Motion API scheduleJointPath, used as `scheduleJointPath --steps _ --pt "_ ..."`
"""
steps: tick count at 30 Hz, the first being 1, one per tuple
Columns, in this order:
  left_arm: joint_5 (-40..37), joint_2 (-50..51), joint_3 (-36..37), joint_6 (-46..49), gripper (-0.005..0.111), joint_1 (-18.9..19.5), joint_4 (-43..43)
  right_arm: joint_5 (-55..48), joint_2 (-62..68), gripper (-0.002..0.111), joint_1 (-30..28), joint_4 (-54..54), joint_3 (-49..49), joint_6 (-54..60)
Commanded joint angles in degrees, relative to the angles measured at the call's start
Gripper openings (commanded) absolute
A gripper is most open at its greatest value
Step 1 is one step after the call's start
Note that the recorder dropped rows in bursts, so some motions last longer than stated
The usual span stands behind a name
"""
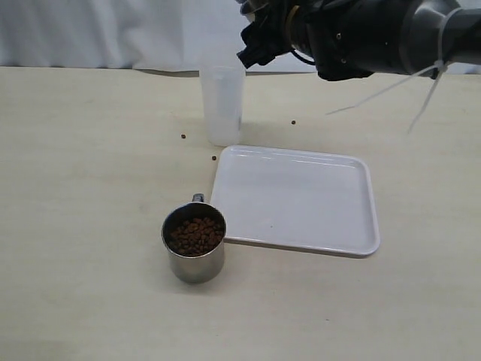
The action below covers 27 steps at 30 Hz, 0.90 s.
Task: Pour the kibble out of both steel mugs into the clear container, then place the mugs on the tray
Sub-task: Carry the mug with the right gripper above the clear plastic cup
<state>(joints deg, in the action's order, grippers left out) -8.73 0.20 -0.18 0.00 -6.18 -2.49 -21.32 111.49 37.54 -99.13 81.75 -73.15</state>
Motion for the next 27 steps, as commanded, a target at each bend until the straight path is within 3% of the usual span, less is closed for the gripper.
scheduleJointPath --steps 1,27 --pt "0.48 -0.20 0.18 0.00 0.000 -0.56 0.01 2.73 -0.34 0.005 -0.03 -0.82 0.80 2.88" --pt "0.48 -0.20 0.18 0.00 0.000 -0.56 0.01 6.32 -0.34 0.005 -0.03 -0.82 0.80 13.28"
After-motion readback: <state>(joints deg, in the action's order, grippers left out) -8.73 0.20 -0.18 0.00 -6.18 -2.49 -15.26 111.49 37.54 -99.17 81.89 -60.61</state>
